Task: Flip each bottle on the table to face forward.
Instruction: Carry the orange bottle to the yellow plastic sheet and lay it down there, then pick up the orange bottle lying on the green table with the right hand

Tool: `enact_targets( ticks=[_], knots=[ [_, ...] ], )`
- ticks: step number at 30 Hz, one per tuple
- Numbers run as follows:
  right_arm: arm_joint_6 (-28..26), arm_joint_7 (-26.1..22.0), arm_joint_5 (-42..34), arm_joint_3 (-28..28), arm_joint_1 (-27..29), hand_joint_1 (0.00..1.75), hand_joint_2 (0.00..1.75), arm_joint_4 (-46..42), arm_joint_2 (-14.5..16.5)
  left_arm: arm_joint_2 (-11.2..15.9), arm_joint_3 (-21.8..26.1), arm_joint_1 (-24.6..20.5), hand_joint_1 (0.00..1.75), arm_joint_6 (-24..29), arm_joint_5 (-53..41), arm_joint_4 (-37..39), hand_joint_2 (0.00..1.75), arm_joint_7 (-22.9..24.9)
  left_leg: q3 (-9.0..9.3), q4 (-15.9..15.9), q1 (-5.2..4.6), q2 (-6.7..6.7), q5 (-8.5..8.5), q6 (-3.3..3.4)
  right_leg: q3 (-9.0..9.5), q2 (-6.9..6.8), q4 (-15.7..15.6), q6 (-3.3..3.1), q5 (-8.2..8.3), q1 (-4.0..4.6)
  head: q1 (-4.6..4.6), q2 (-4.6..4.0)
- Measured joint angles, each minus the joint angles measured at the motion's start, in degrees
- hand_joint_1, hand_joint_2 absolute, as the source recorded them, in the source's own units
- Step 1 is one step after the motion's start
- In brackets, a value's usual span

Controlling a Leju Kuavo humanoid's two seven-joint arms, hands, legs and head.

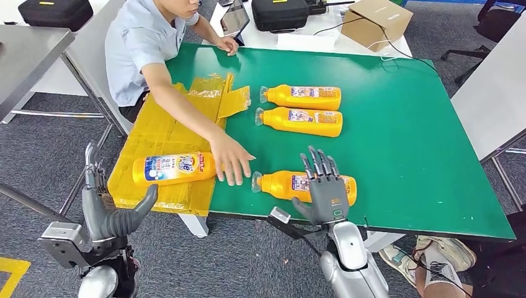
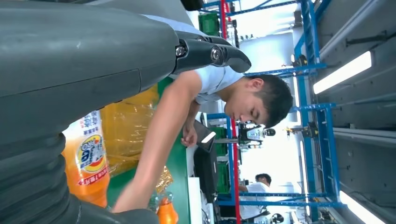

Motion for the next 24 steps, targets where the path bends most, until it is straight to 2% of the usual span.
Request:
enact_targets(
  ticks=[9, 13, 18, 21, 23, 24],
  knots=[
    [10.38, 5.12, 1.74, -2.93, -0.19, 0.0, 1.75, 2.26, -3.05, -0.28, -0.03, 2.67, 0.0, -3.47, 2.09, -3.75, 1.75, 2.13, -0.01, 0.0, 0.01, 0.0, 0.0, 0.0, 0.0, 0.0, 0.0, 0.0, 0.0, 0.0, -0.02, 0.0],
    [12.24, 6.64, 2.4, -2.98, -0.32, 0.0, 1.75, 3.3, -3.59, -0.3, -0.01, 3.15, 0.0, -3.73, 2.32, -4.3, 1.75, 2.28, -0.01, 0.0, 0.01, 0.0, 0.0, 0.0, 0.01, 0.0, 0.0, 0.0, 0.0, -0.01, -0.02, 0.0],
    [14.25, 10.97, 5.73, -3.01, -0.84, 0.0, 1.75, 3.96, -4.68, -0.47, 0.12, 3.93, 0.0, -3.75, 1.95, -5.13, 1.75, 2.52, 0.0, 0.0, 0.01, 0.0, 0.0, 0.0, 0.02, 0.0, -0.01, 0.0, 0.0, -0.01, -0.01, 0.0],
    [15.58, 11.53, 5.43, -3.31, -1.63, 0.0, 1.75, 4.95, -5.34, -0.61, 0.21, 4.42, 0.0, -3.92, 1.77, -5.47, 1.75, 2.54, 0.01, 0.0, 0.01, -0.01, 0.0, 0.01, 0.03, 0.0, -0.01, 0.0, 0.0, -0.01, -0.01, 0.0],
    [15.67, 10.47, 3.8, -3.74, -3.15, 0.13, 1.75, 7.09, -5.69, -0.62, 0.26, 4.31, 0.0, -4.43, 2.06, -5.43, 1.75, 2.54, 0.05, 0.0, 0.01, 0.01, 0.0, 0.01, 0.04, 0.0, -0.02, 0.0, 0.01, -0.02, -0.01, 0.0],
    [15.42, 9.66, 2.87, -3.97, -4.23, 0.47, 1.75, 8.7, -5.84, -0.62, 0.26, 4.08, 0.0, -4.68, 2.26, -5.3, 1.75, 2.54, 0.08, 0.0, 0.01, 0.03, 0.0, 0.01, 0.05, 0.0, -0.02, 0.0, 0.02, -0.02, -0.02, 0.0]
  ],
)
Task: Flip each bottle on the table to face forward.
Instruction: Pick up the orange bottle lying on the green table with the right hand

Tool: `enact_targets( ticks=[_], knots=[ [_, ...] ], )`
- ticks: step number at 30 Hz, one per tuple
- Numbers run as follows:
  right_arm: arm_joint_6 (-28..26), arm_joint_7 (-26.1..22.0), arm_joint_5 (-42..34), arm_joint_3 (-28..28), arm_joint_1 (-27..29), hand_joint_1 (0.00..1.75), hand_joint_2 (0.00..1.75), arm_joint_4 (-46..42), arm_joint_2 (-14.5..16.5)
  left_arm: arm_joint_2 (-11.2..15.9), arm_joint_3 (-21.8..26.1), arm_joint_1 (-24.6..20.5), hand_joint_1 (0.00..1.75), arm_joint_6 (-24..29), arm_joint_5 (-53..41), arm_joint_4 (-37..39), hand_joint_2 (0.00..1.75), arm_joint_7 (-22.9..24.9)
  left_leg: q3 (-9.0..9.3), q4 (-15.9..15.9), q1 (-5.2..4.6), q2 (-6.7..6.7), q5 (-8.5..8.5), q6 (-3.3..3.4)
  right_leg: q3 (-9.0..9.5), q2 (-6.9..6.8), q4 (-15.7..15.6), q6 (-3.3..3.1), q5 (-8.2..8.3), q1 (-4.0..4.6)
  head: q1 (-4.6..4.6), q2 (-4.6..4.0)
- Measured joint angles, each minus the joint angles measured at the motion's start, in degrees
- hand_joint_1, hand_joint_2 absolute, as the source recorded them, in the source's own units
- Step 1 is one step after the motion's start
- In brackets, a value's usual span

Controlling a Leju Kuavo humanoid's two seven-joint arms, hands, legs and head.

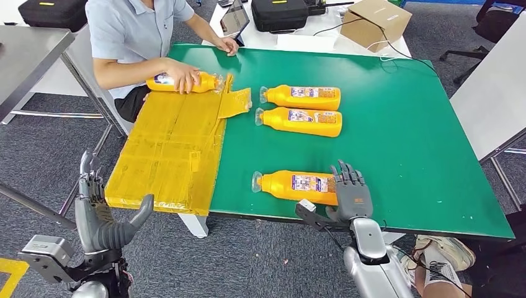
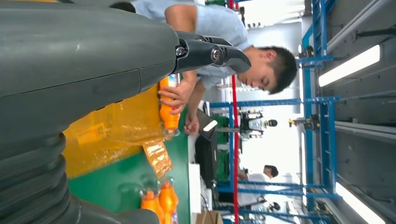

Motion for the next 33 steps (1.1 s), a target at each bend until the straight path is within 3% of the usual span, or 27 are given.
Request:
enact_targets(
  ticks=[3, 4, 9, 17, 23, 26, 29, 31, 33],
  knots=[
    [-1.31, -2.49, -2.19, -0.56, -3.67, 1.63, 1.75, 6.24, -0.44, 0.01, -0.05, -1.2, 0.0, -0.37, 0.56, 0.86, 1.75, -0.01, 0.08, 0.0, 0.0, 0.01, 0.04, 0.04, 0.06, 0.0, -0.01, 0.0, 0.04, 0.0, 0.02, 0.0],
    [-1.54, -3.21, -2.72, -0.67, -4.77, 1.73, 1.75, 8.28, -0.55, 0.02, -0.09, -1.61, 0.0, -0.4, 0.76, 1.2, 1.75, -0.02, 0.1, 0.0, 0.0, 0.0, 0.05, 0.05, 0.09, 0.0, -0.01, 0.01, 0.05, 0.0, 0.02, 0.0],
    [-1.16, -5.0, -4.28, -0.94, -8.96, 1.73, 1.75, 14.95, -0.74, 0.07, -0.35, -2.98, 0.0, -0.51, 1.38, 2.51, 1.75, -0.05, 0.25, 0.0, 0.0, 0.06, 0.08, 0.05, 0.21, 0.01, 0.0, 0.02, 0.08, 0.01, 0.0, 0.0],
    [-0.79, -5.19, -4.39, -1.17, -11.55, 1.75, 1.75, 18.58, -0.74, 0.13, -0.41, -3.52, 0.0, -0.6, 1.57, 3.25, 1.75, -0.05, 0.28, 0.0, 0.0, 0.05, 0.08, 0.05, 0.26, 0.01, 0.0, 0.02, 0.07, 0.0, 0.01, 0.0],
    [6.23, -7.77, -8.83, -1.38, -14.77, 1.75, 1.75, 21.62, -0.63, 0.4, -0.43, -4.29, 0.0, -1.5, 3.25, 3.96, 1.75, 0.05, 0.57, 0.0, 0.0, 0.11, 0.01, 0.05, 0.17, 0.02, -0.04, 0.0, 0.04, 0.01, 0.02, 0.0],
    [9.35, -13.57, -12.96, -1.69, -16.43, 1.75, 1.75, 23.81, -0.79, 0.68, -0.6, -5.57, 0.0, -2.32, 4.48, 5.15, 1.75, -0.02, 0.8, 0.0, 0.0, 0.14, -0.11, 0.06, 0.12, 0.04, -0.07, -0.01, -0.02, 0.02, 0.03, 0.0],
    [10.99, -25.63, -21.98, -2.71, -16.21, 1.75, 1.75, 24.68, -0.66, 0.96, -1.13, -6.99, 0.0, -2.49, 5.91, 6.85, 1.75, -0.27, 0.86, 0.0, 0.0, 0.26, -0.12, 0.05, 0.58, 0.2, -0.05, -0.01, 0.06, 0.03, 0.02, 0.0],
    [9.4, -32.85, -28.87, -3.76, -14.06, 1.75, 1.75, 23.42, 0.19, 0.94, -1.59, -7.67, 0.0, -1.1, 6.64, 8.12, 1.75, 0.26, 0.83, 0.0, 0.0, 0.29, -0.08, 0.07, 0.74, 0.24, -0.03, 0.01, 0.08, 0.03, 0.01, 0.0],
    [6.8, -35.75, -33.96, -4.35, -10.81, 1.75, 1.75, 20.16, 1.38, 0.72, -2.02, -7.88, 0.0, 1.4, 6.88, 9.5, 1.75, 1.42, 0.71, 0.0, 0.0, 0.28, -0.06, 0.08, 0.66, 0.23, 0.0, 0.03, 0.06, 0.04, 0.0, 0.0]
  ],
)
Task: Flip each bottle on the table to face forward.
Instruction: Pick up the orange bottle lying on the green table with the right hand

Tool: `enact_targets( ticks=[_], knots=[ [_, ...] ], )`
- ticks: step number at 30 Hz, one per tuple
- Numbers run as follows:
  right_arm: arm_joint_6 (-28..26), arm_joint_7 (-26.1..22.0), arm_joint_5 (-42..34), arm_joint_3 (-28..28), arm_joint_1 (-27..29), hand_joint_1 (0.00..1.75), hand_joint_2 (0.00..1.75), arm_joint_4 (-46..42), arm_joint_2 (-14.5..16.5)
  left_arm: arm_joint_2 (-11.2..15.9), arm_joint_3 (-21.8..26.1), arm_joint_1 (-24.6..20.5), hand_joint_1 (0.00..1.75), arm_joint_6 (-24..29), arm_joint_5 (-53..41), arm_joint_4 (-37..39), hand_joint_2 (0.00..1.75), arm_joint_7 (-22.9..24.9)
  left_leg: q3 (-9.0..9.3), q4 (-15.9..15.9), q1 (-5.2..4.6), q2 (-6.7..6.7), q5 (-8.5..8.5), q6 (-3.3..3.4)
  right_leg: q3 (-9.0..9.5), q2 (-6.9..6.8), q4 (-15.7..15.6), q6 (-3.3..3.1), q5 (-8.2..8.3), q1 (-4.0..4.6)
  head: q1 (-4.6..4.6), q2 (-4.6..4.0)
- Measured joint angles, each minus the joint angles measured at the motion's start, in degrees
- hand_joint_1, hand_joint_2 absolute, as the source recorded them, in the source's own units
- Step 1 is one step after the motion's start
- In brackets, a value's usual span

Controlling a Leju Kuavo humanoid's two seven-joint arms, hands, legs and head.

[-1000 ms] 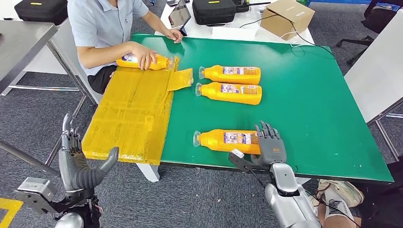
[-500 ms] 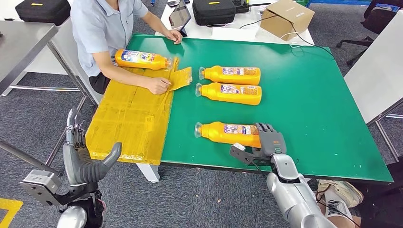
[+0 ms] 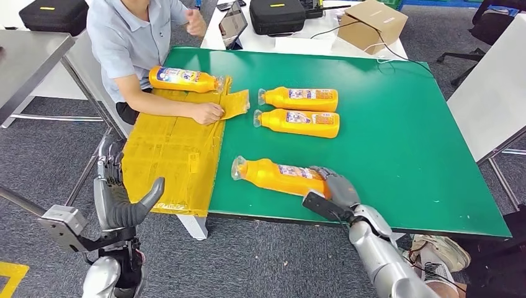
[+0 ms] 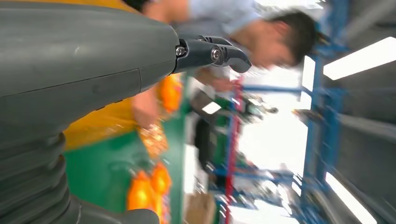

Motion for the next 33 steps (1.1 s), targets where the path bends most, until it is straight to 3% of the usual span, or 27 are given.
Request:
enact_targets(
  ticks=[4, 8, 14, 20, 28, 33],
  knots=[
    [-4.15, -0.69, -5.68, -0.28, 5.16, 1.75, 1.75, -7.84, 2.11, -0.83, -0.95, 0.12, 0.0, 3.96, 0.15, 2.76, 1.75, 2.35, -0.36, 0.0, 0.02, -0.02, 0.01, -0.01, -0.36, 0.0, 0.03, 0.0, -0.03, 0.0, -0.02, 0.0],
    [-13.13, -2.39, -10.74, -0.58, 10.21, 1.75, 1.75, -18.35, 4.41, -2.45, -1.96, 1.52, 0.0, 7.08, 0.32, 5.17, 1.75, 2.99, -0.56, 0.0, 0.02, -0.02, -0.02, -0.01, -0.52, 0.0, 0.02, 0.01, -0.05, -0.02, 0.02, 0.0],
    [-21.16, -6.61, -18.67, 0.02, 16.78, 1.75, 1.75, -33.07, 8.03, -2.8, -7.63, 4.66, 0.0, -0.45, 2.37, 5.57, 1.75, 0.2, -0.74, 0.0, -0.01, -0.05, -0.11, 0.0, -0.68, -0.02, 0.0, 0.0, -0.1, -0.05, 0.01, 0.0],
    [-15.18, -7.9, -21.19, 3.09, 17.57, 1.69, 1.75, -35.83, 10.15, -1.92, -12.01, 5.05, 0.0, -9.14, 3.93, 5.82, 1.75, 0.92, -0.72, 0.0, 0.0, 0.01, -0.11, -0.03, -0.72, 0.0, 0.01, -0.03, -0.08, -0.02, 0.0, 0.0],
    [-6.77, -6.76, -17.55, 11.58, 15.01, 1.75, 1.75, -29.11, 12.03, -1.26, -14.33, 4.25, 0.0, -14.75, 4.44, 6.32, 1.75, 0.85, -0.72, 0.0, 0.05, 0.01, -0.06, -0.05, -0.71, 0.0, 0.04, -0.03, -0.08, 0.01, 0.01, 0.0],
    [-5.6, -7.98, -15.57, 17.24, 14.12, 1.75, 1.75, -23.79, 13.99, -1.39, -14.51, 2.56, 0.0, -16.01, 5.39, 6.96, 1.75, 1.31, -0.74, 0.0, 0.05, -0.04, -0.06, -0.05, -0.72, -0.01, 0.03, -0.04, -0.09, 0.0, 0.01, 0.0]
  ],
)
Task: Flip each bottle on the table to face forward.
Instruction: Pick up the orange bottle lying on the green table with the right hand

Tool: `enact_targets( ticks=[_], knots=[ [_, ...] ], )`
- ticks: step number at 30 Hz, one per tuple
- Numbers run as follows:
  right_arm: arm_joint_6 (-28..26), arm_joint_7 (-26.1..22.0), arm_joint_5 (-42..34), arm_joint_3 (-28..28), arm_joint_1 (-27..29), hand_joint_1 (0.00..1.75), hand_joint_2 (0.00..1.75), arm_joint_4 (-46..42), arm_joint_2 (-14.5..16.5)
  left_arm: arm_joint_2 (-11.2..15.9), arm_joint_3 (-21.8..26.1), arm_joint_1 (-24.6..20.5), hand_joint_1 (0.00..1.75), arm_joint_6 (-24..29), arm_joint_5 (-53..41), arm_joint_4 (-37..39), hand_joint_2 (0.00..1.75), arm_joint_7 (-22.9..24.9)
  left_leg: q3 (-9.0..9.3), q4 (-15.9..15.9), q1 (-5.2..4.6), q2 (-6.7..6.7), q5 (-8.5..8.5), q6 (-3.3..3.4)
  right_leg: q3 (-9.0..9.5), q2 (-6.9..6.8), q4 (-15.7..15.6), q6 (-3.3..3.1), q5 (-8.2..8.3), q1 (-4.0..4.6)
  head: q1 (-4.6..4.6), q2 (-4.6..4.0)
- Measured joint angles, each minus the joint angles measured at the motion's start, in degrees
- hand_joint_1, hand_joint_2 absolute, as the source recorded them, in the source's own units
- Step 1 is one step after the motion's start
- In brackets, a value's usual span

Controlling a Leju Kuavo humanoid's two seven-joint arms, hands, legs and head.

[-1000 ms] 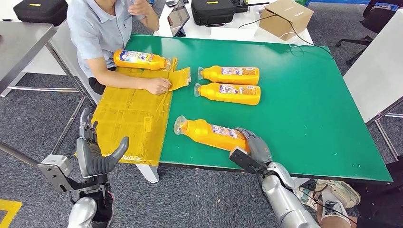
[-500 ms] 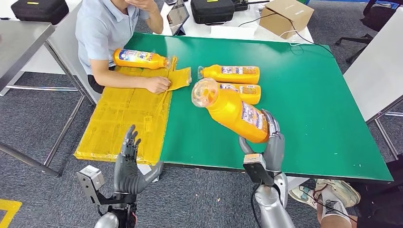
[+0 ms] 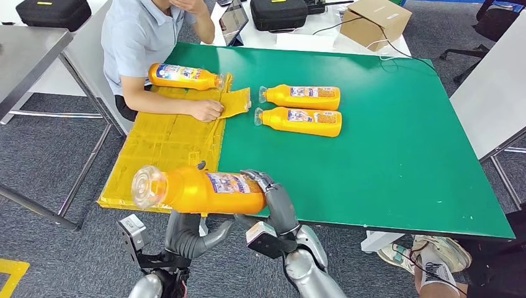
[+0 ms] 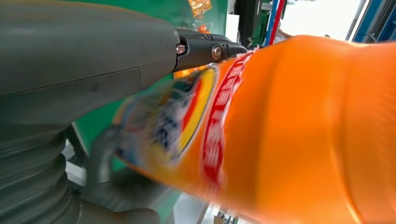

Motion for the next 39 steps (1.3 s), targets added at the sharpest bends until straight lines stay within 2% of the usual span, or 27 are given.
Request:
enact_targets(
  ticks=[8, 12, 13, 14, 16, 17, 18, 32, 39],
  knots=[
    [0.09, -0.1, 0.45, 4.93, -0.17, 1.75, 1.75, 2.31, 1.07, -0.43, 1.05, -1.26, 0.0, 1.22, 1.54, 0.04, 1.75, -0.11, 0.0, 0.0, -0.02, 0.02, -0.01, 0.01, 0.0, 0.01, -0.01, 0.0, 0.0, -0.01, 0.0, 0.0],
    [0.08, 0.28, 0.67, 6.53, -0.34, 1.7, 1.75, 2.72, 1.21, -0.7, 1.73, -1.34, 0.03, 1.2, 5.51, 0.05, 1.75, 1.49, 0.0, 0.0, -0.01, 0.03, 0.0, 0.0, -0.01, 0.01, -0.01, 0.0, 0.0, -0.01, -0.01, 0.0],
    [0.16, 0.45, 0.6, 6.97, -0.51, 1.44, 1.75, 2.9, 1.26, -0.75, 1.93, -1.4, 0.46, 0.97, 6.73, 0.05, 1.75, 1.81, 0.0, 0.0, -0.01, 0.04, 0.0, 0.0, -0.02, 0.01, -0.01, 0.0, 0.0, -0.01, -0.01, 0.0],
    [0.25, 0.61, 0.49, 7.4, -0.73, 1.0, 1.75, 3.12, 1.3, -0.77, 2.13, -1.48, 0.9, 0.67, 7.83, 0.06, 1.75, 2.08, 0.0, 0.0, -0.01, 0.05, 0.0, 0.0, -0.03, 0.01, -0.01, 0.0, 0.0, -0.01, -0.01, 0.0],
    [0.61, 0.87, 0.26, 8.17, -1.28, 0.17, 0.87, 3.67, 1.34, -0.79, 2.49, -1.68, 1.75, 0.05, 9.84, 0.09, 1.75, 2.66, 0.0, 0.0, -0.01, 0.06, 0.0, 0.0, -0.03, 0.01, -0.01, 0.0, 0.0, 0.0, -0.01, 0.0],
    [0.88, 0.93, 0.19, 8.56, -1.5, 0.0, 0.44, 3.98, 1.35, -0.83, 2.72, -1.86, 1.75, -0.25, 10.94, 0.13, 1.75, 3.03, 0.0, 0.0, -0.01, 0.05, 0.0, 0.0, -0.03, 0.01, 0.0, 0.0, 0.0, 0.0, 0.0, 0.0],
    [1.21, 0.97, 0.13, 9.02, -1.64, 0.0, 0.0, 4.31, 1.36, -0.88, 3.03, -2.12, 1.75, -0.46, 12.17, 0.21, 1.75, 3.42, 0.0, 0.0, -0.01, 0.05, 0.0, 0.0, -0.03, 0.01, 0.0, 0.0, 0.0, 0.0, 0.01, 0.0],
    [1.43, 0.73, 0.41, 11.6, -2.1, 0.0, 0.0, 6.62, 1.5, -0.98, 6.73, -3.71, 1.75, -1.14, 18.05, 1.74, 1.75, 5.38, -0.01, 0.0, -0.02, 0.04, 0.0, 0.0, -0.04, 0.01, -0.01, 0.0, 0.0, -0.01, 0.01, 0.0],
    [-2.3, -0.91, 1.24, 13.72, -2.94, 0.0, 0.0, 6.79, 1.55, -0.96, 11.03, -10.11, 1.75, -2.07, 26.49, 8.35, 1.75, 8.1, 0.02, 0.0, -0.01, 0.05, 0.04, -0.03, -0.02, 0.01, 0.01, -0.01, 0.03, 0.01, 0.01, 0.0]
  ],
)
